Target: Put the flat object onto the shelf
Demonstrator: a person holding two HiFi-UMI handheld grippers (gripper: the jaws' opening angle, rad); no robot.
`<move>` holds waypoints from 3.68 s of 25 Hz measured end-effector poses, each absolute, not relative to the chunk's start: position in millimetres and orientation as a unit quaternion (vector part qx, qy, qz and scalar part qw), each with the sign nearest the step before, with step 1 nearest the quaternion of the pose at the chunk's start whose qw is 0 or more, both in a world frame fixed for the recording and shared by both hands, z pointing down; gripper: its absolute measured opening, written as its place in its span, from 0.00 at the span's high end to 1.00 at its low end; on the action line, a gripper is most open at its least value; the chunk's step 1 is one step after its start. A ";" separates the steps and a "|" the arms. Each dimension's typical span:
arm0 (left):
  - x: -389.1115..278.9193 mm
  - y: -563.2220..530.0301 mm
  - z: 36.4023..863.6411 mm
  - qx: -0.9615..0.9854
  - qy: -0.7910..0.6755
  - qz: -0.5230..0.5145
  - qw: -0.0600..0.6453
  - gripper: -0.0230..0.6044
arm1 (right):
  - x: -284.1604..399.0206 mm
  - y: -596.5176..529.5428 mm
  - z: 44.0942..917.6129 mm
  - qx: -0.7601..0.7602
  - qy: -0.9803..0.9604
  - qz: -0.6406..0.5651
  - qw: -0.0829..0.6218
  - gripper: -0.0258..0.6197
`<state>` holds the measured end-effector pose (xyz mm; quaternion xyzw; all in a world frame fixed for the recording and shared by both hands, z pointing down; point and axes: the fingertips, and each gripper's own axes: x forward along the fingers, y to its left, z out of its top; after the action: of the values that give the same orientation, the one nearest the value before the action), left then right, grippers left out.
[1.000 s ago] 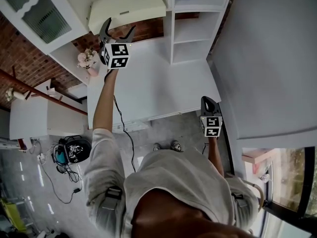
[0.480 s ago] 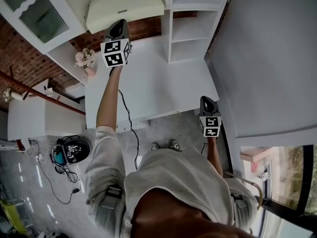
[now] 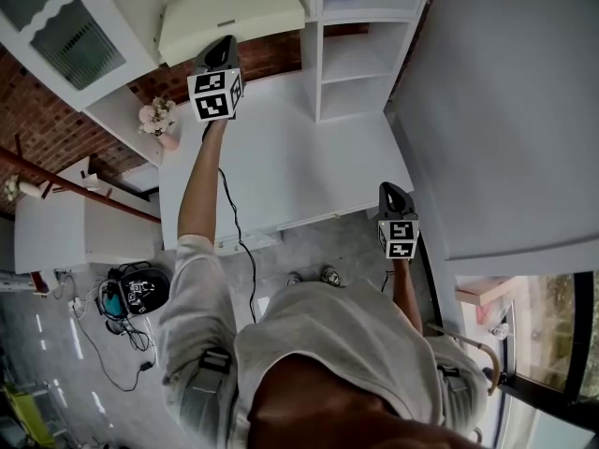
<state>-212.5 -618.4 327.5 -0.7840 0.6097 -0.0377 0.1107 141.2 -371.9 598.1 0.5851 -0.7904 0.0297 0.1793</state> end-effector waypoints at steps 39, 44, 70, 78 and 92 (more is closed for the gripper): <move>-213.7 -596.5 348.0 -0.807 0.579 -0.036 0.110 0.94 | 107.0 -392.5 588.3 0.555 -0.815 0.029 0.163 0.92; -214.9 -562.2 375.7 -0.810 0.577 -0.039 0.099 0.94 | 99.5 -387.9 587.2 0.543 -0.823 0.025 0.166 0.92; -222.9 -364.8 526.5 -0.797 0.601 -0.052 0.009 0.94 | -4.8 -386.6 589.6 0.433 -0.888 -0.003 0.154 0.92; -210.2 -324.5 565.1 -0.800 0.596 -0.066 -0.021 0.94 | -17.2 -382.2 580.4 0.419 -0.896 -0.010 0.145 0.92; -211.1 -313.3 578.2 -0.787 0.613 -0.045 -0.044 0.94 | -17.0 -376.9 573.2 0.424 -0.894 -0.018 0.143 0.92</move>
<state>-211.1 -313.3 578.2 -0.7874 0.6132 -0.0452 -0.0440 -17.0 -376.9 573.2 0.4242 -0.8940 -0.0184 0.1429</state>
